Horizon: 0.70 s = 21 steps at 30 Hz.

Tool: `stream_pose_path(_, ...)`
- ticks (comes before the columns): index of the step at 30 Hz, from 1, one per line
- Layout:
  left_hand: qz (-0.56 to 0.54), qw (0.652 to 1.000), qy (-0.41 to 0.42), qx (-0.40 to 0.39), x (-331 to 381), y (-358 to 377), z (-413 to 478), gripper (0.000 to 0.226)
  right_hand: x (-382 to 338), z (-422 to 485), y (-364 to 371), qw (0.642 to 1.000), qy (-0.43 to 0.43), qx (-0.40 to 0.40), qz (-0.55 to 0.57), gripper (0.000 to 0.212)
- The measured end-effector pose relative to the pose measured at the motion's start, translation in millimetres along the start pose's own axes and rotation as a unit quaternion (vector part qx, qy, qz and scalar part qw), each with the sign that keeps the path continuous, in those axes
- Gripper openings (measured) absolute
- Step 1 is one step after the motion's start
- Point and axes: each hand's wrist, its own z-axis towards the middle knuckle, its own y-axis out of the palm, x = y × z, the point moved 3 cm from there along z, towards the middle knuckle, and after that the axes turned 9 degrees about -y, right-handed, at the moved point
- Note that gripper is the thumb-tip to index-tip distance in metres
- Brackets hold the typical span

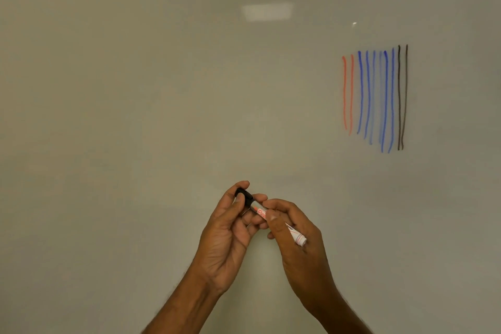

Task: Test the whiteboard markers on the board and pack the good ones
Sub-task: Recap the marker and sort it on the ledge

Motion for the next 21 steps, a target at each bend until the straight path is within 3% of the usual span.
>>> stream_pose_path(4, 0.031, 0.999, 0.002, 0.037, -7, -38, -12, 0.029, 29, -21, 1, 0.999, 0.037, 0.014, -0.034, 0.007)
stream_pose_path(9, 0.136, 0.985, -0.01, 0.109, -29, -98, -31, 0.027, 77, -57, 7, 0.977, 0.014, -0.093, -0.189, 0.007)
stream_pose_path(15, 0.22, 0.956, -0.067, 0.181, -67, -176, -62, 0.024, 149, -112, 25, 0.936, 0.069, -0.167, -0.303, 0.005)
stream_pose_path(18, 0.28, 0.929, -0.073, 0.232, -83, -217, -80, 0.025, 178, -139, 36, 0.924, 0.09, -0.188, -0.32, 0.007)
stream_pose_path(21, 0.369, 0.876, -0.067, 0.303, -101, -268, -103, 0.022, 206, -162, 46, 0.913, 0.109, -0.197, -0.34, 0.01)
